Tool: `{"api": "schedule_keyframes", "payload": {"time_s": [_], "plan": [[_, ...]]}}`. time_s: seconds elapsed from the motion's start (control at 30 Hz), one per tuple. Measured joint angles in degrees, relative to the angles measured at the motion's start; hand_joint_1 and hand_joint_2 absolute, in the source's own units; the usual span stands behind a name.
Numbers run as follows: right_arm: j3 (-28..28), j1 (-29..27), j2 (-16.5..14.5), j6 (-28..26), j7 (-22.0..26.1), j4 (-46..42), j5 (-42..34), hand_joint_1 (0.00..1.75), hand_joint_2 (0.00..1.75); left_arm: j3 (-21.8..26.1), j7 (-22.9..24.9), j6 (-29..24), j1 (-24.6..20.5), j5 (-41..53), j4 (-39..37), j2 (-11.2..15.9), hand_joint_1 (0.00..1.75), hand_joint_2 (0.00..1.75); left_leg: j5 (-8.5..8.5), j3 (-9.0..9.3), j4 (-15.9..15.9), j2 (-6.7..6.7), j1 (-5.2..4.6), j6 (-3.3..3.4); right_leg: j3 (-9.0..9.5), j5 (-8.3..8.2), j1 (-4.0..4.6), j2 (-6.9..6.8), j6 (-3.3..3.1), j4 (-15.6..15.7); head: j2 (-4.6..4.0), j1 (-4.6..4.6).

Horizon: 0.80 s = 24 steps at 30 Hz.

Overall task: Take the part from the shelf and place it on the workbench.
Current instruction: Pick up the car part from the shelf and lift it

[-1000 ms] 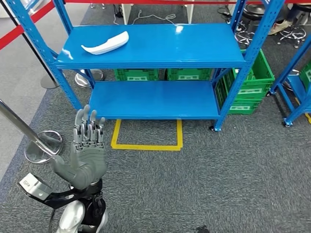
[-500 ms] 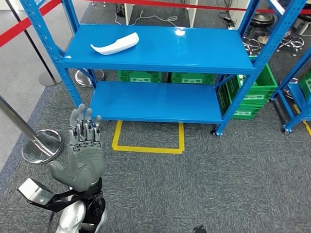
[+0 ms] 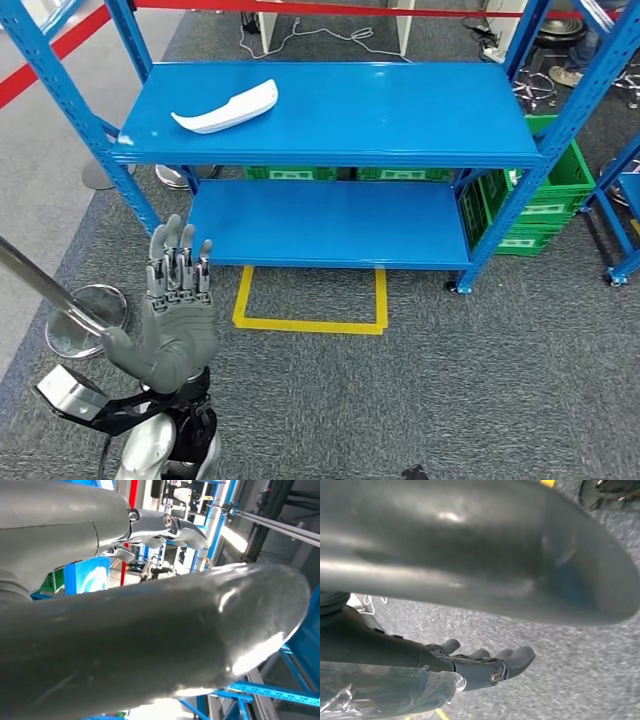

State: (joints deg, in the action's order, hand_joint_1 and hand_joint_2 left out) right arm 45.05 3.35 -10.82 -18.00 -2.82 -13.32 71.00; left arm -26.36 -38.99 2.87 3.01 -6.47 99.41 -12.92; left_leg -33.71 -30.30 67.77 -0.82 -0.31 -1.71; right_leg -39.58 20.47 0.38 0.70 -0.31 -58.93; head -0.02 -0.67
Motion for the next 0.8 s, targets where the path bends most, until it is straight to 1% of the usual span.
{"api": "schedule_keyframes", "payload": {"time_s": [0.03,0.07,0.1,0.13,0.17,0.2,0.23,0.27,0.3,0.33,0.37,0.4,0.43,0.47,0.5,0.53,0.57,0.6,0.63,0.67,0.7,0.73,0.77,0.8], "plan": [[-0.01,0.05,-0.01,0.01,0.00,0.01,0.01,0.00,0.00,0.05,0.01,-0.01,0.01,0.00,0.00,0.00,0.00,0.00,-1.60,-2.66,2.88,0.02,0.16,-0.27,0.32,0.29,-0.06,-0.03,-0.05,0.11,0.00,0.02],[-0.01,0.06,-0.01,0.01,0.00,0.01,0.02,0.00,0.00,0.11,0.01,-0.01,0.02,0.00,-0.01,0.00,0.00,0.00,-2.94,-4.86,4.69,0.04,0.32,-0.51,0.63,0.62,-0.12,-0.04,-0.03,0.14,0.00,0.02],[0.00,0.04,-0.02,0.02,0.00,0.01,0.02,0.00,0.00,0.16,0.02,-0.01,0.03,0.00,-0.01,0.00,0.00,0.00,-3.16,-6.25,5.04,0.05,0.45,-0.68,0.97,0.94,-0.18,-0.01,0.05,0.14,0.00,0.02],[0.01,0.03,-0.02,0.02,0.00,0.01,0.01,0.00,0.00,0.21,0.03,-0.01,0.03,0.00,-0.02,0.00,0.00,0.00,-1.87,-6.74,3.80,0.06,0.57,-0.82,1.35,1.22,-0.25,0.06,0.16,0.13,0.00,0.03],[0.01,0.03,-0.02,0.03,0.00,0.01,0.02,0.00,0.00,0.25,0.04,-0.01,0.03,0.00,-0.02,0.00,0.00,0.00,0.72,-6.39,1.16,0.08,0.70,-0.96,1.76,1.47,-0.37,0.15,0.33,0.13,0.00,0.02],[0.01,0.04,-0.02,0.03,0.00,0.01,0.02,0.00,0.00,0.26,0.04,-0.01,0.03,0.00,-0.02,0.00,0.00,0.00,3.85,-5.48,-2.33,0.12,0.83,-1.11,2.11,1.68,-0.46,0.25,0.55,0.13,0.00,0.04],[0.01,0.08,-0.02,0.03,0.00,0.01,0.02,0.00,0.00,0.27,0.05,-0.01,0.02,0.00,-0.02,0.00,0.00,0.00,6.01,-4.54,-5.72,0.16,0.89,-1.23,2.37,1.85,-0.50,0.32,0.86,0.04,0.00,0.08],[0.01,0.12,-0.02,0.03,0.00,0.01,0.03,0.00,0.00,0.28,0.06,-0.01,0.00,0.00,-0.02,-0.01,0.00,0.00,7.17,-3.85,-8.24,0.19,0.90,-1.03,2.42,1.94,-0.49,0.36,1.21,0.00,0.01,0.12],[0.01,0.13,-0.02,0.03,-0.01,0.01,0.03,0.00,0.00,0.31,0.08,-0.01,0.01,-0.01,-0.02,-0.03,0.00,0.00,7.64,-3.54,-9.64,0.17,0.86,-0.68,2.37,2.02,-0.43,0.34,1.60,0.01,0.01,0.17],[0.01,0.12,-0.02,0.03,-0.01,0.01,0.03,0.00,0.00,0.34,0.10,-0.01,0.03,-0.01,-0.02,-0.05,0.00,0.00,7.44,-3.54,-10.07,0.12,0.73,-0.18,2.35,2.04,-0.41,0.29,1.98,0.06,0.01,0.21],[0.01,0.07,-0.02,0.03,-0.02,0.01,0.03,0.00,0.00,0.40,0.13,-0.01,0.04,-0.02,-0.02,-0.08,0.00,0.00,7.68,-3.52,-10.16,0.07,0.69,0.47,2.35,2.04,-0.44,0.23,2.35,0.21,0.01,0.23],[0.01,0.01,-0.02,0.03,-0.02,0.01,0.03,0.00,0.00,0.47,0.15,-0.01,0.06,-0.02,-0.02,-0.11,0.00,0.00,8.07,-3.43,-10.25,0.05,0.71,0.90,2.34,2.23,-0.50,0.15,2.69,0.08,0.00,0.23],[0.01,-0.02,-0.02,0.03,-0.02,0.02,0.03,0.00,0.00,0.52,0.17,-0.01,0.05,-0.02,-0.02,-0.14,0.00,0.00,8.21,-3.32,-10.31,0.08,0.75,1.27,2.08,2.87,-0.56,0.04,2.97,-0.67,0.00,0.10],[0.00,-0.02,-0.02,0.03,-0.02,0.02,0.03,0.00,0.00,0.57,0.19,-0.01,0.04,-0.02,-0.02,-0.16,0.00,0.00,8.33,-3.22,-10.39,0.13,0.83,1.59,1.33,4.13,-0.60,-0.05,3.22,-2.50,0.00,-0.08],[0.00,-0.01,-0.02,0.03,-0.02,0.03,0.03,0.00,0.00,0.61,0.21,-0.01,0.05,-0.02,-0.02,-0.16,0.00,0.00,8.34,-3.15,-10.41,0.18,0.84,1.78,-0.03,6.01,-0.63,-0.14,3.40,-5.66,0.00,-0.25],[-0.01,-0.01,-0.02,0.03,-0.03,0.03,0.03,0.00,0.00,0.66,0.23,-0.03,0.05,-0.02,-0.03,-0.16,0.00,0.00,8.31,-3.12,-10.40,0.22,0.80,1.92,-1.69,8.05,-0.65,-0.20,3.54,-9.57,0.00,-0.43],[-0.01,-0.04,-0.02,0.03,-0.07,0.03,0.03,0.00,0.00,0.72,0.29,-0.16,0.07,-0.02,-0.04,-0.16,0.00,0.00,8.28,-3.11,-10.40,0.24,0.74,2.03,-3.30,9.67,-0.67,-0.21,3.64,-13.32,0.00,-0.45],[-0.01,-0.09,-0.02,0.03,-0.11,0.03,0.03,0.00,0.00,0.80,0.37,-0.38,0.08,-0.02,-0.06,-0.16,0.00,0.00,8.25,-3.09,-10.39,0.23,0.70,2.08,-4.31,10.43,-0.67,-0.22,3.69,-15.78,0.00,-0.44],[0.00,-0.14,-0.02,0.03,-0.15,0.03,0.02,0.00,0.00,0.91,0.45,-0.63,0.10,-0.01,-0.09,-0.17,0.00,0.00,8.21,-3.05,-10.39,0.19,0.67,2.09,-4.28,10.09,-0.67,-0.22,3.68,-16.04,0.00,-0.46],[0.01,-0.15,-0.02,0.03,-0.19,0.03,0.01,0.00,0.00,1.00,0.54,-0.86,0.11,0.03,-0.11,-0.19,0.00,0.00,8.16,-2.97,-10.39,0.15,0.67,2.06,-3.17,8.86,-0.67,-0.23,3.62,-14.13,0.00,-0.45],[0.01,-0.12,-0.02,0.04,-0.20,0.04,0.01,0.00,0.00,1.07,0.57,-0.92,0.12,0.10,-0.13,-0.20,0.00,0.00,8.09,-2.85,-10.38,0.10,0.68,1.96,-1.08,7.09,-0.70,-0.24,3.55,-10.39,0.00,-0.46],[0.01,-0.04,-0.02,0.06,-0.19,0.04,0.02,0.00,0.00,1.10,0.56,-0.85,0.11,0.17,-0.13,-0.21,0.00,0.00,7.96,-2.74,-10.37,0.07,0.60,1.78,1.17,5.77,-0.71,-0.25,3.47,-6.26,0.00,-0.47],[0.01,0.09,-0.07,0.11,-0.19,0.04,0.05,0.00,0.00,1.10,0.47,-0.64,0.11,0.20,-0.13,-0.21,0.00,0.00,7.82,-2.65,-10.33,0.04,0.48,1.52,3.04,4.87,-0.72,-0.22,3.28,-2.99,0.00,-0.44],[0.00,0.21,-0.12,0.15,-0.18,0.05,0.09,0.00,0.00,1.10,0.32,-0.36,0.10,0.17,-0.13,-0.20,0.00,0.00,7.69,-2.60,-10.31,0.02,0.37,1.26,4.22,4.54,-0.71,-0.16,3.07,-0.95,0.00,-0.37]]}}
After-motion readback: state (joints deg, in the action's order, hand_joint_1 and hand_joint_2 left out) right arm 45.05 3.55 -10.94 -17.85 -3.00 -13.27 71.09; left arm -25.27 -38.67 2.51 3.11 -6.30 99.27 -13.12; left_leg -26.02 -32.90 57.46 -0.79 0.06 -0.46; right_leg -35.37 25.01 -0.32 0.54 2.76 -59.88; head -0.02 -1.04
